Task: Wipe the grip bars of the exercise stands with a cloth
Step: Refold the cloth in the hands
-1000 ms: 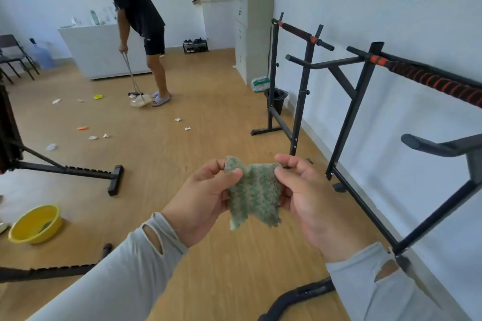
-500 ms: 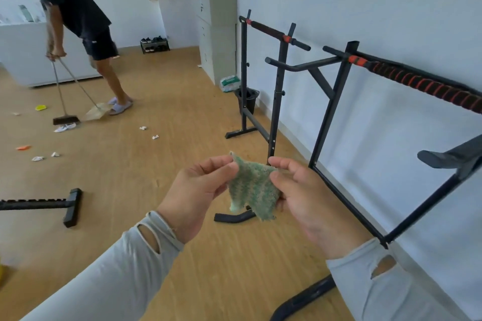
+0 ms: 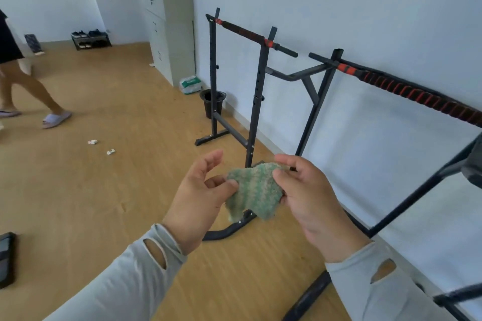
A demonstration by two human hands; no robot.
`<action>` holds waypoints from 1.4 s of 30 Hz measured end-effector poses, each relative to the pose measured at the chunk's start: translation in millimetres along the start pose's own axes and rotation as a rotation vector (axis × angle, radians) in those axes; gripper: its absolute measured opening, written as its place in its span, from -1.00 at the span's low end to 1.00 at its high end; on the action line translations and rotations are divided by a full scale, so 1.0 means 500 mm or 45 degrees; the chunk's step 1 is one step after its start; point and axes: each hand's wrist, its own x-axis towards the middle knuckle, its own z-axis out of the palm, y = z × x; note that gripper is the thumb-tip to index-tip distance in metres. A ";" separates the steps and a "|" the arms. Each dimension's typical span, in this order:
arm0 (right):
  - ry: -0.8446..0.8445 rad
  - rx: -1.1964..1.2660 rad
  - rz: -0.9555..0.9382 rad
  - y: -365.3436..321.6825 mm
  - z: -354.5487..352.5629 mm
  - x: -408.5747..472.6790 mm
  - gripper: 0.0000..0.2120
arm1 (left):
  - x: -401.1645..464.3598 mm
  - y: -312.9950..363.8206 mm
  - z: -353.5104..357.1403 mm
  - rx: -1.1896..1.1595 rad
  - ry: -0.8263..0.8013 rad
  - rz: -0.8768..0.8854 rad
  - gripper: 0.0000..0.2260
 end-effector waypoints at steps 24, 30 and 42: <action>0.086 -0.076 0.035 -0.099 -0.286 0.203 -0.66 | 0.302 0.122 0.297 0.305 -0.697 0.002 -0.64; 0.252 -0.410 -0.136 -0.149 -0.402 0.235 -0.83 | 0.366 0.156 0.423 0.128 -0.894 -0.073 -0.66; 0.594 -0.432 0.002 -0.175 -0.593 0.281 -0.84 | 0.518 0.120 0.662 0.509 -1.337 0.036 -0.45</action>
